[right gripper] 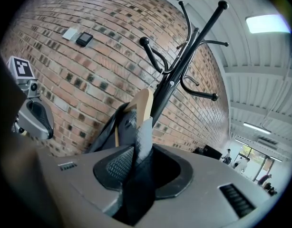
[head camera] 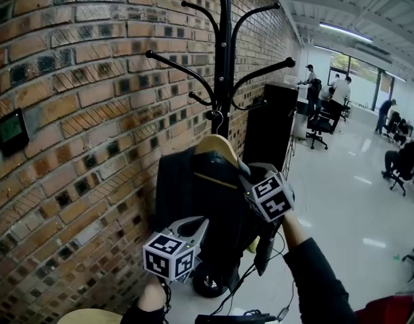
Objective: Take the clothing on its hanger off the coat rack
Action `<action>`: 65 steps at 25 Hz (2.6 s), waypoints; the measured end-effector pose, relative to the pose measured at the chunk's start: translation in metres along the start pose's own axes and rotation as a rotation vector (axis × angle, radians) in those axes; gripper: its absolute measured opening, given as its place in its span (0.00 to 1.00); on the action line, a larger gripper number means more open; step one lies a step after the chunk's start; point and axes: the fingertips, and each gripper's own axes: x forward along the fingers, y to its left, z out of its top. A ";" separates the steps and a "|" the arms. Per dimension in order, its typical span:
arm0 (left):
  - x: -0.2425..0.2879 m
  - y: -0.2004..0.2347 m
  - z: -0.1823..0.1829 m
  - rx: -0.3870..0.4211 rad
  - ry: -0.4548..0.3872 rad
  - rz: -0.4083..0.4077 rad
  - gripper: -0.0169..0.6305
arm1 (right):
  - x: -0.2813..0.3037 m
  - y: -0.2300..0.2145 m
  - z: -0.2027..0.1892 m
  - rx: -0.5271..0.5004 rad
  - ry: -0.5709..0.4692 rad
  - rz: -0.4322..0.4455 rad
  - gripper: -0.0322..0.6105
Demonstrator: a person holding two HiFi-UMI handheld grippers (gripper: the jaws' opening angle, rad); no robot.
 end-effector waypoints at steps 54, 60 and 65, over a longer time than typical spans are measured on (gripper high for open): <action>0.024 -0.106 0.052 0.064 -0.060 0.312 0.01 | -0.153 -0.067 -0.013 -0.140 -0.261 0.241 0.18; 0.011 -0.146 0.049 0.071 -0.044 0.479 0.01 | -0.172 -0.066 -0.032 -0.180 -0.320 0.357 0.18; -0.022 -0.173 0.043 0.056 -0.032 0.613 0.01 | -0.191 -0.055 -0.037 -0.233 -0.360 0.432 0.18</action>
